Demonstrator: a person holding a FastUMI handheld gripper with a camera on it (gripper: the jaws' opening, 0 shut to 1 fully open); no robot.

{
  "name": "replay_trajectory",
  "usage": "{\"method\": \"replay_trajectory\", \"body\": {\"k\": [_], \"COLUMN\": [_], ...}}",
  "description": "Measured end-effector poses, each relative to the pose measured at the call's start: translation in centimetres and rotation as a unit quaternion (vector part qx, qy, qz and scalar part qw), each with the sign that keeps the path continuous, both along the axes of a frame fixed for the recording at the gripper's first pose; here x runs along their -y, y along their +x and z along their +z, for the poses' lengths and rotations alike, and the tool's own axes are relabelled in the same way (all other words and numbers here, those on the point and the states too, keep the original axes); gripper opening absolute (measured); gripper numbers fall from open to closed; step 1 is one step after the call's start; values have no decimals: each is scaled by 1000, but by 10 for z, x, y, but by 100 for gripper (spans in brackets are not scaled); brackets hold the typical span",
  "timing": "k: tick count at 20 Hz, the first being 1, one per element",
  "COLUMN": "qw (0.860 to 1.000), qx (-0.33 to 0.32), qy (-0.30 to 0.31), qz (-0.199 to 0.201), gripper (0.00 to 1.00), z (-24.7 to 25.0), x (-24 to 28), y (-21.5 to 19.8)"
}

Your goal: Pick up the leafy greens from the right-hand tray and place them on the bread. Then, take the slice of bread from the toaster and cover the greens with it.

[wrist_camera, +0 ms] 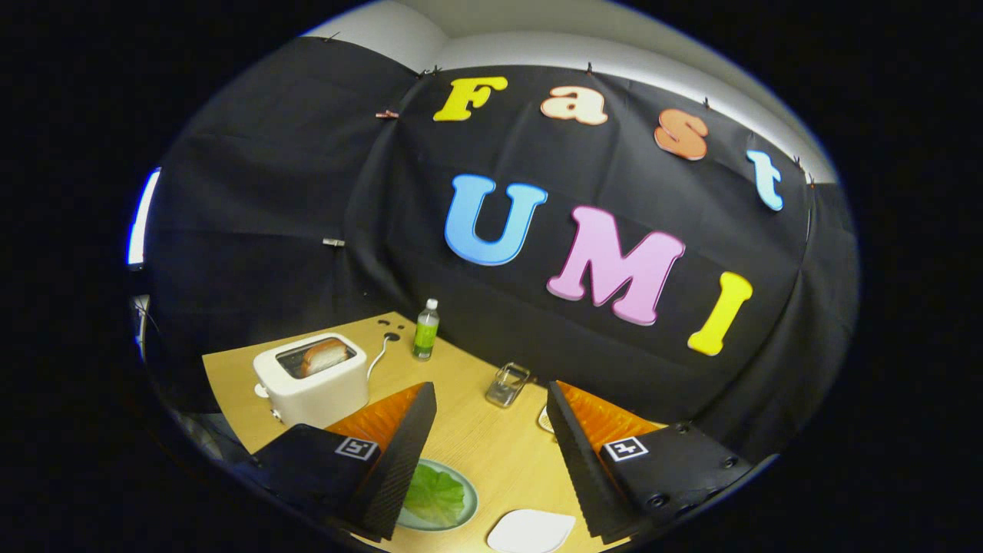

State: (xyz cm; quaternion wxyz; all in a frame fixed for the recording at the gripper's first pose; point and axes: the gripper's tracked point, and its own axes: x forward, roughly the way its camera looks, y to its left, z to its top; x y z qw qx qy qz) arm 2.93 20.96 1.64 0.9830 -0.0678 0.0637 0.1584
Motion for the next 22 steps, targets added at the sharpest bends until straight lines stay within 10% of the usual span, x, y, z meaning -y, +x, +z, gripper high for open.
{"method": "replay_trajectory", "body": {"k": [10, 14, 22], "qw": [974, 964, 994], "qx": [206, 265, 49], "qy": [69, 18, 43], "qz": [-63, -26, 87], "gripper": [96, 96, 96], "z": [184, 214, 92], "x": [-12, -68, -226], "y": [2, 5, 27]}}
